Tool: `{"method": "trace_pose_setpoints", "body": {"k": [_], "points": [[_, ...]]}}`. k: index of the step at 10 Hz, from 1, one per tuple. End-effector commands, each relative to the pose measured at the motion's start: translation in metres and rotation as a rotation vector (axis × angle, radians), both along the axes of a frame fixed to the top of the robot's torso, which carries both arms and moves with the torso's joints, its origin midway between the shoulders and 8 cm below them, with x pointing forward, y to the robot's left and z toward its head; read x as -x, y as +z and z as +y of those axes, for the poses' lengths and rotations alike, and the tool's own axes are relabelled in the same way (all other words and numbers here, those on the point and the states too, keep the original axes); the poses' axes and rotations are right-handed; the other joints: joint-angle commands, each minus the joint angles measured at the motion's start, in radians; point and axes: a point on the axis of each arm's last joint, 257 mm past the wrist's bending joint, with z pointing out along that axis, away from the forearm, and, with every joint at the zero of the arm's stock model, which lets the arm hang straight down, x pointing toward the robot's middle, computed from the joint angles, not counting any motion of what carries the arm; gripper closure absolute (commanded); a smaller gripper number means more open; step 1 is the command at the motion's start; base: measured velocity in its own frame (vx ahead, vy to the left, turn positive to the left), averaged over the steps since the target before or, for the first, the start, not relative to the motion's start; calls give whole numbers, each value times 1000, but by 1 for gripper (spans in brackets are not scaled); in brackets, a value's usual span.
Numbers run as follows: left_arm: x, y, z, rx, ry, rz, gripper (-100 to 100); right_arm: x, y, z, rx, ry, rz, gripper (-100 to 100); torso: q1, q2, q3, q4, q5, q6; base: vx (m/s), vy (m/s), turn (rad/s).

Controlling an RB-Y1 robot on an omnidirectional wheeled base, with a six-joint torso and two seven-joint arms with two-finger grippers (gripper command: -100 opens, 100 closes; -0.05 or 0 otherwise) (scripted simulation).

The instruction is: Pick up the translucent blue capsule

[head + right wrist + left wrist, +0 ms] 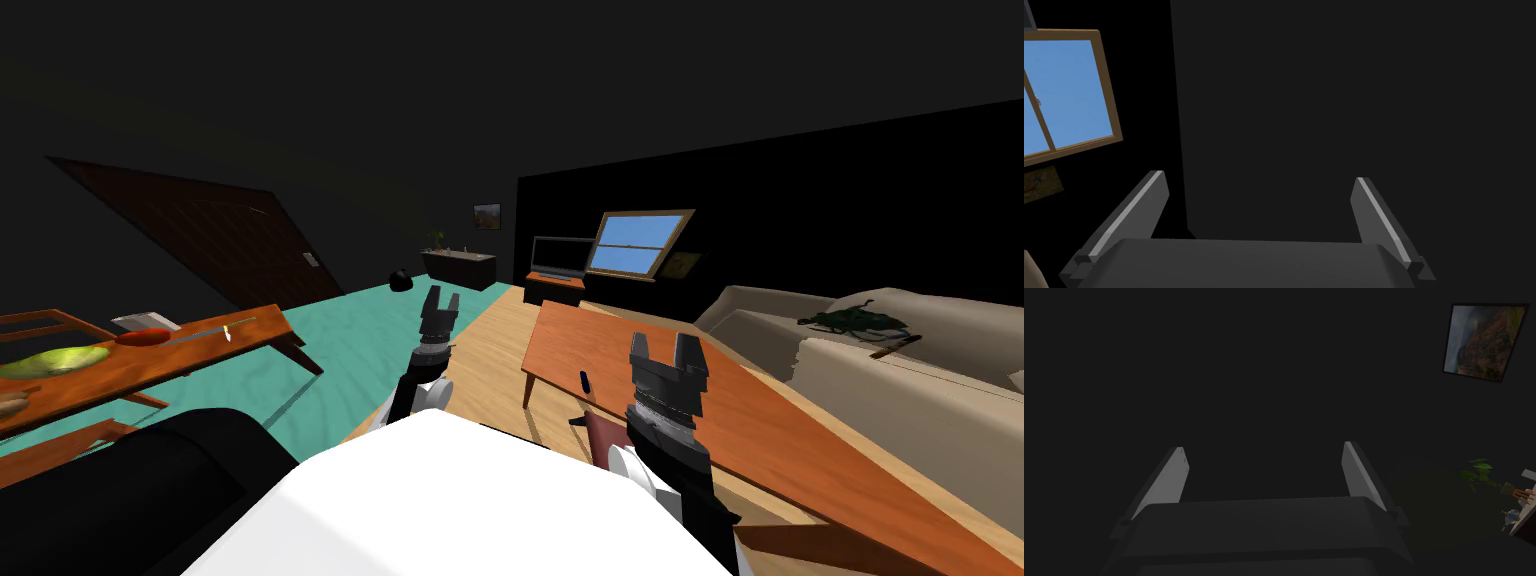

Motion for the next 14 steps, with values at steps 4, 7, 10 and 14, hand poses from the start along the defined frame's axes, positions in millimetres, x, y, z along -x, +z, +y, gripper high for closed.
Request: {"method": "trace_pose_setpoints", "body": {"k": [4,7,10,14], "points": [[0,0,0,0,0,0,0,-22,-46,1,145,-10,172,-100,-3,2,1,0,-1,0,-31,-30,174],[0,0,0,0,0,0,0,-32,-77,-5,207,-31,276,-100,-2,2,1,1,0,0,-29,-23,115],[0,0,0,0,0,0,0,-44,-136,-21,298,-77,458,-100,-3,2,1,0,-1,0,-34,-27,257],[0,0,0,0,0,0,0,-48,-201,-44,386,-132,656,-100,-2,1,1,0,0,0,-27,-21,184]]}}
